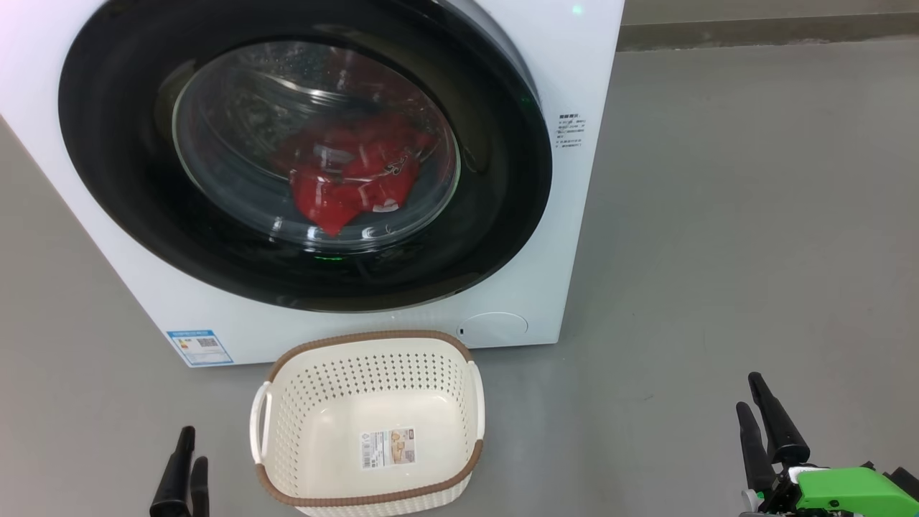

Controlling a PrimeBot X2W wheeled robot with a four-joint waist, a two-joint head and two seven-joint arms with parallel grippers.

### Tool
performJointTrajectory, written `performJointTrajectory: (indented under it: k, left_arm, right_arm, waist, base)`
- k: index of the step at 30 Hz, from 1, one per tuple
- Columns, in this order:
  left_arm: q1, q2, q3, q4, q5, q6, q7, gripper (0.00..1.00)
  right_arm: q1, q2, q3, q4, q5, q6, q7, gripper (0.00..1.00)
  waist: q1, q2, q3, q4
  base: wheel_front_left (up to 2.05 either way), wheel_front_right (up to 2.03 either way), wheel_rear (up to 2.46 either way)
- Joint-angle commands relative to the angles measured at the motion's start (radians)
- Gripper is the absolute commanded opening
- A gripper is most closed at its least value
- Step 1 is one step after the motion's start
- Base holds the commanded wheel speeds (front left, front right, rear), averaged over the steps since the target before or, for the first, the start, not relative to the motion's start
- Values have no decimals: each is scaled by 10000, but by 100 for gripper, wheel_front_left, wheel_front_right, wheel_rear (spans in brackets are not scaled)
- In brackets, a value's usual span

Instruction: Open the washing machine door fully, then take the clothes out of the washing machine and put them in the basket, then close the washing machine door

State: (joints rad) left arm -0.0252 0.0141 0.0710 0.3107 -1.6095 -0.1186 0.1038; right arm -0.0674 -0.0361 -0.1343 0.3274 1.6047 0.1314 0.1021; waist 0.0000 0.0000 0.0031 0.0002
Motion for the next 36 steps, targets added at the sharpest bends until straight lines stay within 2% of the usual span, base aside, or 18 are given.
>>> performJointTrajectory:
  k: [1, 7, 21, 36]
  left_arm:
    - [-299, 122, 11, -309, 22, -6, -128, 100]
    - [-290, 132, -29, -412, 90, -7, -276, 100]
    - [-328, 161, -130, -703, 453, -24, -695, 100]
    - [-341, 233, -278, -1101, 1729, -39, -1141, 100]
  right_arm:
    - [-309, -73, 112, -296, 51, 0, -125, 100]
    - [-357, -76, 227, -374, 125, -1, -266, 100]
    - [-497, -111, 533, -705, 93, -2, -557, 100]
    - [-636, -417, 1192, -1014, -775, -2, -1093, 100]
  waist:
    - [21, 0, -17, 0]
    - [1, 0, 1, -1]
    - [0, 0, 15, -3]
    - [0, 0, 12, 0]
  base:
    - [0, 0, 0]
    - [0, 0, 0]
    - [0, 0, 0]
    - [0, 0, 0]
